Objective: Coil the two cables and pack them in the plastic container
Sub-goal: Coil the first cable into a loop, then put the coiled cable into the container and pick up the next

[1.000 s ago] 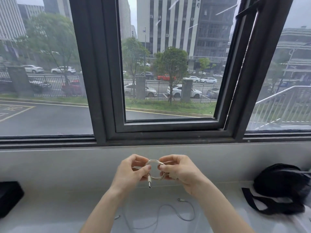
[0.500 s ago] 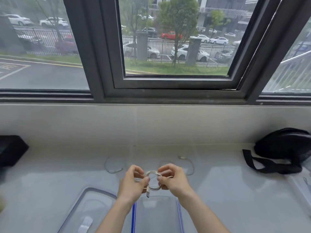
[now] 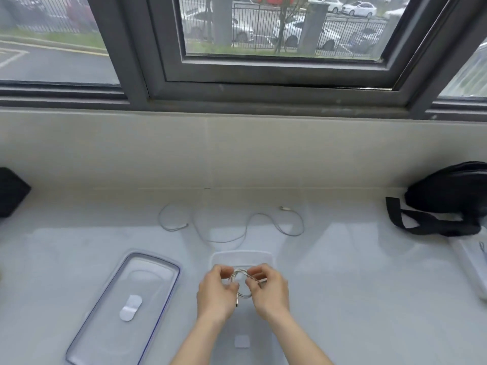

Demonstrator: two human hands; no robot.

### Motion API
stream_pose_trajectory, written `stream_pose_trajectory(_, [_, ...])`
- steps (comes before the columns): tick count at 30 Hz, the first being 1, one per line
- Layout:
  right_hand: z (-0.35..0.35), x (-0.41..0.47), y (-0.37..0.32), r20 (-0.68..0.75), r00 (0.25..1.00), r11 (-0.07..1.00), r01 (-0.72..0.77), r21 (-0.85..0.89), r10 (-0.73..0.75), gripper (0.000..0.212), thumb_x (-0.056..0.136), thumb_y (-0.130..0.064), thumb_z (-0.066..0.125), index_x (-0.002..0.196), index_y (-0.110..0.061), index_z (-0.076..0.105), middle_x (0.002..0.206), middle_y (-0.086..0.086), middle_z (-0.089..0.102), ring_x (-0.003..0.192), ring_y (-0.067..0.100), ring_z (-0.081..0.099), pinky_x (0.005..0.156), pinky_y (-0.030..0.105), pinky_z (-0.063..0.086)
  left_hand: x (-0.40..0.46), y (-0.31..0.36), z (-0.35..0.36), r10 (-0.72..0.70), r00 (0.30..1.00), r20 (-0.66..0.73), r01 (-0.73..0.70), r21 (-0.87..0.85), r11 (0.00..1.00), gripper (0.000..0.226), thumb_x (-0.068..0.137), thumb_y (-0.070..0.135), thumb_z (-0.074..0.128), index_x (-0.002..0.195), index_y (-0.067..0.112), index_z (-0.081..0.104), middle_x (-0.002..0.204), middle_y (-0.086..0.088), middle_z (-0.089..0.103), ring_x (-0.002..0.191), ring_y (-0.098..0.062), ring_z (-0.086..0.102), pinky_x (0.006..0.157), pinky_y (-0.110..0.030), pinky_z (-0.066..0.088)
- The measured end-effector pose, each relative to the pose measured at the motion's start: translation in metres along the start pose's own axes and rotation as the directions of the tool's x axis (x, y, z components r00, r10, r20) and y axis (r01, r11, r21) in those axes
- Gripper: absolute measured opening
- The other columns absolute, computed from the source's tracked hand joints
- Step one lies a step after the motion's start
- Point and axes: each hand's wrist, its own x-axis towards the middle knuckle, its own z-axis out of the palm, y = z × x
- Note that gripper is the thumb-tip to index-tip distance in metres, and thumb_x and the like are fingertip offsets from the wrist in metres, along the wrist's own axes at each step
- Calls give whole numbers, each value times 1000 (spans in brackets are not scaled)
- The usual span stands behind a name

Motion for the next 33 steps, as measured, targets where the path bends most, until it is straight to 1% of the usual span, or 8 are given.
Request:
stream_pose_trajectory(8, [21, 6, 13, 39, 999, 996, 6, -86, -2, 40, 87, 6, 51, 121, -11, 65, 114, -2, 62, 105, 14, 59, 87, 14, 40, 5, -12, 27, -2, 999, 38, -3, 137, 991, 41, 90, 7, 59, 128, 22, 59, 132, 3, 58, 108, -20, 64, 87, -25, 43])
stream_pose_trajectory(12, [25, 13, 16, 55, 998, 998, -36, -59, 39, 46, 82, 8, 49, 121, -9, 66, 102, -10, 60, 112, 20, 62, 85, 15, 41, 12, -17, 34, -7, 996, 88, -7, 154, 988, 43, 83, 2, 58, 123, 18, 63, 127, -3, 61, 110, -21, 63, 91, -31, 50])
stream_pose_trajectory(16, [26, 17, 20, 127, 990, 994, -55, -92, 67, 56, 88, 6, 47, 142, -9, 52, 141, 4, 58, 133, 18, 52, 100, 15, 35, 13, -21, 38, -43, 989, 139, 20, 161, 987, 49, 90, 3, 56, 138, 13, 54, 142, -7, 52, 127, -21, 54, 107, -32, 43])
stream_pose_trajectory(20, [19, 17, 16, 169, 985, 993, 1, -117, 19, 59, 92, 3, 46, 150, -11, 46, 151, 3, 50, 141, 17, 45, 102, 11, 27, 11, -15, 33, 4, 989, 147, -36, 217, 976, 59, 96, 6, 50, 153, 12, 37, 156, -4, 40, 142, -21, 42, 112, -27, 35])
stream_pose_trajectory(24, [7, 21, -1, 129, 983, 981, 144, -134, -126, 50, 95, -6, 48, 144, -18, 54, 145, -1, 57, 135, 17, 52, 109, 22, 39, 13, 2, 20, 102, 990, 97, -118, 187, 975, 47, 99, 15, 48, 144, 23, 46, 149, 4, 48, 132, -18, 52, 94, -23, 38])
stream_pose_trajectory(26, [-1, 26, -14, 77, 974, 967, 219, -126, -211, 43, 95, -9, 49, 136, -20, 60, 133, -3, 65, 121, 15, 62, 102, 32, 50, 18, 14, 8, 172, 984, 42, -177, 173, 969, 41, 97, 16, 52, 136, 27, 53, 141, 9, 56, 125, -15, 57, 98, -27, 43])
stream_pose_trajectory(29, [-9, 38, -35, 7, 942, 929, 331, -162, -335, 32, 95, -14, 51, 120, -23, 68, 119, -11, 71, 96, 7, 68, 88, 33, 57, 32, 32, -14, 268, 962, -55, -258, 146, 955, 31, 95, 16, 57, 123, 29, 60, 124, 16, 67, 108, -7, 64, 96, -31, 50])
stream_pose_trajectory(33, [-14, 64, -60, -7, 921, 902, 379, -208, -388, 26, 94, -18, 55, 114, -23, 70, 113, -11, 73, 92, 10, 68, 86, 37, 57, 63, 46, -44, 303, 942, -146, -280, 156, 947, 23, 94, 20, 60, 114, 30, 63, 112, 18, 70, 92, -4, 64, 86, -28, 50])
